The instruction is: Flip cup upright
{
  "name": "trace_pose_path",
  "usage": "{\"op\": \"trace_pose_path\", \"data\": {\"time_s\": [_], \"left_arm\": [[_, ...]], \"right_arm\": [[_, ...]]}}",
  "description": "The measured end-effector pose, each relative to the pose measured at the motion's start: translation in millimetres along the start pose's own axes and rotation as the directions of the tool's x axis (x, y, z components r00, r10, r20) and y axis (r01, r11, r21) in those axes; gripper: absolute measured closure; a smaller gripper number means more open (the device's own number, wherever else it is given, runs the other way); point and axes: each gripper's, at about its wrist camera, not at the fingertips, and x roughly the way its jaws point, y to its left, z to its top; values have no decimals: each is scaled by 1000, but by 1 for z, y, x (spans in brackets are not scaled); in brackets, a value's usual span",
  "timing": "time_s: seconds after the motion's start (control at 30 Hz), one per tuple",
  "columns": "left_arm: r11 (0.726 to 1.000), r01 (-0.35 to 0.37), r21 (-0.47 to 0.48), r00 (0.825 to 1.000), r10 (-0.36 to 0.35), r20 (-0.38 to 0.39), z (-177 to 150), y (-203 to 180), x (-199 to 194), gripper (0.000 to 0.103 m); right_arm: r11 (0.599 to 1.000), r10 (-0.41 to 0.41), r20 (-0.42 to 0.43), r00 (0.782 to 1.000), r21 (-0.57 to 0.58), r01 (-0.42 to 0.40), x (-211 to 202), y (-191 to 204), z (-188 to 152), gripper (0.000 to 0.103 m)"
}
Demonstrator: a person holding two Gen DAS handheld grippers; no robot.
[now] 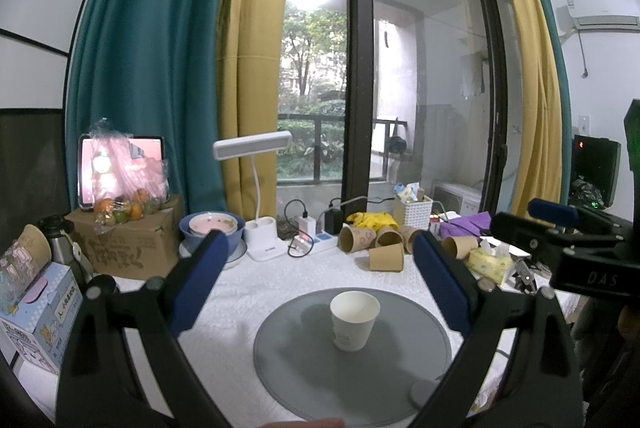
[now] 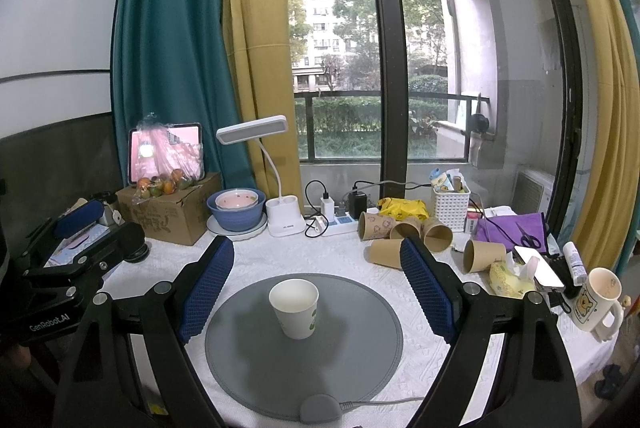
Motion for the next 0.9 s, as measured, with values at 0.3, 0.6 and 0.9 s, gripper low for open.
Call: {"op": "trace_pose_path", "data": {"time_s": [0.3, 0.6, 0.9], "left_arm": [[1000, -1, 0, 1000, 1, 0, 0, 0, 0, 9], [1000, -2, -1, 1000, 2, 1, 0, -1, -1, 9], [1000, 0, -9, 1000, 0, 31, -1, -4, -5, 9]], "right_arm": [[1000, 0, 0, 1000, -1, 0, 0, 0, 0, 16], [1000, -1, 0, 1000, -1, 1, 0, 1, 0, 16], [1000, -1, -1, 1000, -1, 1, 0, 1, 0, 16]]}}
